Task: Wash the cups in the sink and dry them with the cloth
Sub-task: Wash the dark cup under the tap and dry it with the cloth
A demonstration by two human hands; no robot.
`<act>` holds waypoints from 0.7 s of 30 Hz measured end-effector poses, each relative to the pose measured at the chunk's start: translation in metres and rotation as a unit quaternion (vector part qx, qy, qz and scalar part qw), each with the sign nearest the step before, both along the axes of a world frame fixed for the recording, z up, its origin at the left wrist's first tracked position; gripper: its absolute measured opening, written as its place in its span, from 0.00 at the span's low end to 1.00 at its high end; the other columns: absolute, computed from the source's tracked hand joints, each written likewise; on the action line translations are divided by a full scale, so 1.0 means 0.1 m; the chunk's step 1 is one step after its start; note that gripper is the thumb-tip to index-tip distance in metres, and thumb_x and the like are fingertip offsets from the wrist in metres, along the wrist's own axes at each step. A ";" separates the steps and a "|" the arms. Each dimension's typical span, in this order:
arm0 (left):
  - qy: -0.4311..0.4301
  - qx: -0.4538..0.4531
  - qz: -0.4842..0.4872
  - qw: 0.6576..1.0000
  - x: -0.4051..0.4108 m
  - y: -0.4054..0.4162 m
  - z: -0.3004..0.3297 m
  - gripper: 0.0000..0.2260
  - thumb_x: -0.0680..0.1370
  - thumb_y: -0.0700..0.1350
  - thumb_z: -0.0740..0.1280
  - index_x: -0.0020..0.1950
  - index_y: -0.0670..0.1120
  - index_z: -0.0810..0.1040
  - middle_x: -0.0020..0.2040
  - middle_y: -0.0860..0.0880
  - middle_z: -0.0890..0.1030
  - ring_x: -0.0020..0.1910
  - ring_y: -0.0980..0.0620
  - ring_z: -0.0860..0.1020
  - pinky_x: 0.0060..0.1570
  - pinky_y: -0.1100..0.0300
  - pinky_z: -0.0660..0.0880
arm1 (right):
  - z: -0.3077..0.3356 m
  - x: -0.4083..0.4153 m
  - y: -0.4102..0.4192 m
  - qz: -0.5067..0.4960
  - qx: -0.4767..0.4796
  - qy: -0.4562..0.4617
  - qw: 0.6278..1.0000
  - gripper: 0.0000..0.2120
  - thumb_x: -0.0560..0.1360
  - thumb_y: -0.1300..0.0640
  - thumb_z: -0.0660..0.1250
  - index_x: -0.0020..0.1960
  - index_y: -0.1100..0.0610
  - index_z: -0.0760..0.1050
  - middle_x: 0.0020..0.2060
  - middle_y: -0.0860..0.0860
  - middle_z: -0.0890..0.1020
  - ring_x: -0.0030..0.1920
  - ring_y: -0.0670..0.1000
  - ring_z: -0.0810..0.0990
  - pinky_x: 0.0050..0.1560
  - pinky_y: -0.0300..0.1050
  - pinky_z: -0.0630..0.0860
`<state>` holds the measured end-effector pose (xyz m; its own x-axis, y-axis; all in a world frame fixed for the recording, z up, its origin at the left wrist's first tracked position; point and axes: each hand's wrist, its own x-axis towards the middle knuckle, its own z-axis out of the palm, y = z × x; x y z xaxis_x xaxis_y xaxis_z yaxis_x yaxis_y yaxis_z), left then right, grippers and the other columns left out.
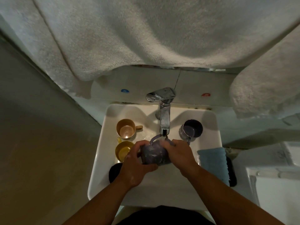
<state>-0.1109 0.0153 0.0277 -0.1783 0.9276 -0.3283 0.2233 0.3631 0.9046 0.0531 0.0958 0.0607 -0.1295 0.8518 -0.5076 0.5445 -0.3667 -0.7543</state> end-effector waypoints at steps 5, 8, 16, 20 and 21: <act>-0.019 -0.011 0.011 1.000 0.00 -0.01 0.00 0.37 0.65 0.39 0.83 0.65 0.60 0.70 0.65 0.58 0.75 0.63 0.53 0.77 0.55 0.54 0.82 | 0.01 -0.02 -0.02 0.067 0.023 0.007 0.997 0.11 0.71 0.38 0.73 0.39 0.44 0.78 0.41 0.49 0.84 0.44 0.48 0.83 0.50 0.50 0.82; -0.017 -0.015 0.002 1.000 -0.02 0.01 -0.01 0.38 0.64 0.39 0.84 0.67 0.59 0.70 0.66 0.54 0.76 0.63 0.51 0.77 0.55 0.50 0.82 | -0.03 -0.01 0.00 0.024 0.020 -0.010 0.999 0.20 0.75 0.36 0.64 0.43 0.51 0.82 0.40 0.52 0.84 0.42 0.50 0.83 0.49 0.51 0.82; -0.088 -0.051 -0.006 0.995 -0.10 0.06 -0.01 0.39 0.67 0.44 0.83 0.72 0.55 0.67 0.67 0.51 0.75 0.62 0.48 0.79 0.49 0.54 0.84 | -0.14 0.17 -0.08 0.058 -0.015 0.144 0.988 0.10 0.80 0.57 0.67 0.61 0.53 0.80 0.51 0.48 0.86 0.51 0.45 0.84 0.54 0.43 0.80; -0.081 -0.071 0.038 0.993 0.00 0.19 0.13 0.23 0.78 0.51 0.72 0.72 0.55 0.70 0.66 0.48 0.75 0.59 0.46 0.79 0.38 0.62 0.82 | -0.10 0.16 -0.14 0.050 -0.011 0.156 0.986 0.08 0.81 0.57 0.66 0.58 0.51 0.79 0.48 0.45 0.85 0.50 0.41 0.83 0.49 0.34 0.77; -0.081 -0.070 0.047 0.993 0.02 0.21 0.13 0.22 0.78 0.52 0.70 0.71 0.55 0.71 0.66 0.47 0.76 0.58 0.46 0.79 0.40 0.58 0.84 | -0.10 0.16 -0.14 0.053 -0.009 0.148 0.988 0.07 0.81 0.56 0.66 0.57 0.50 0.79 0.48 0.45 0.85 0.49 0.40 0.82 0.49 0.34 0.77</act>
<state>-0.1092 0.0367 0.0407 -0.1964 0.8522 -0.4849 0.0381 0.5008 0.8647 0.0690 0.0821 0.0505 -0.3620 0.8166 -0.4496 0.3367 -0.3352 -0.8799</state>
